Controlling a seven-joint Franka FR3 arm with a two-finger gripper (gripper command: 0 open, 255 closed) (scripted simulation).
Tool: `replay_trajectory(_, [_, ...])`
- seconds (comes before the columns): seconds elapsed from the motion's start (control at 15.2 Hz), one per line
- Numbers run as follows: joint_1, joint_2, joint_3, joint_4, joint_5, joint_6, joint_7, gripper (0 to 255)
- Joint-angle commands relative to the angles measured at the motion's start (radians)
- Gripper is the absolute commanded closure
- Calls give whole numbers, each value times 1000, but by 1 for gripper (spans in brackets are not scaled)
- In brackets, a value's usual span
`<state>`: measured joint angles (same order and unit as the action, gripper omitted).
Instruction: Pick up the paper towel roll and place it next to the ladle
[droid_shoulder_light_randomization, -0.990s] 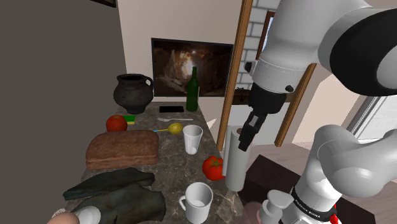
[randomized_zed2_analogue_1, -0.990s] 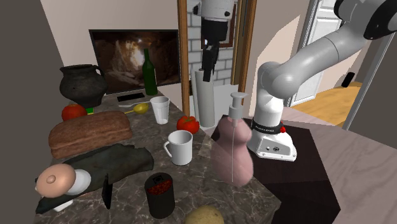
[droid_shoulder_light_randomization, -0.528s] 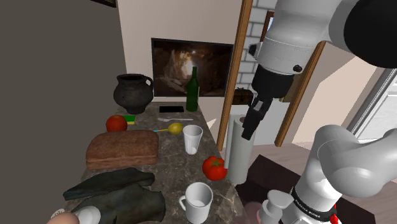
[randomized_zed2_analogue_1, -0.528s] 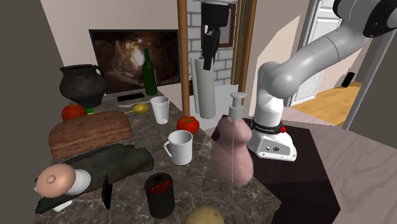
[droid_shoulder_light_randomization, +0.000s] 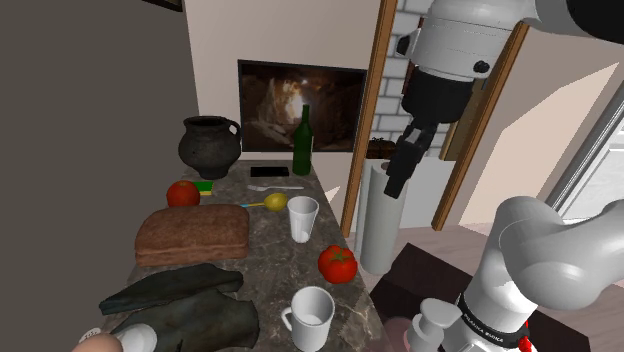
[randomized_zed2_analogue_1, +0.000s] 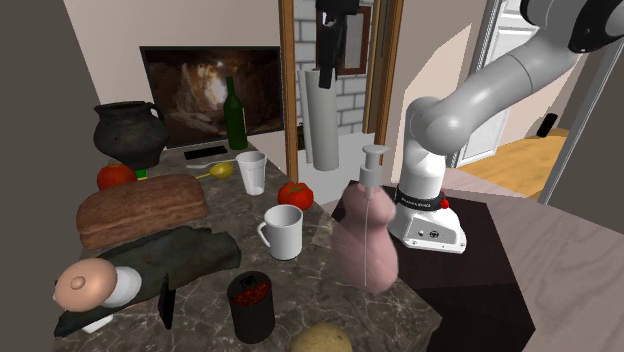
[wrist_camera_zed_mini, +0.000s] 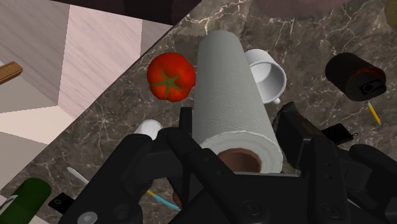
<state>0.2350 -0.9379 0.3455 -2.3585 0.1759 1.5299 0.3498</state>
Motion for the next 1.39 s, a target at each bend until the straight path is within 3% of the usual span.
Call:
replay_trajectory(0.0, [-3,7,-8,34,-7,-28,-2,255])
replay_trajectory(0.99, [-30,106,-30,295,-40,-190,-2,255])
replay_trajectory(1.32, [-56,161,-99,246,-97,-92,-92,255])
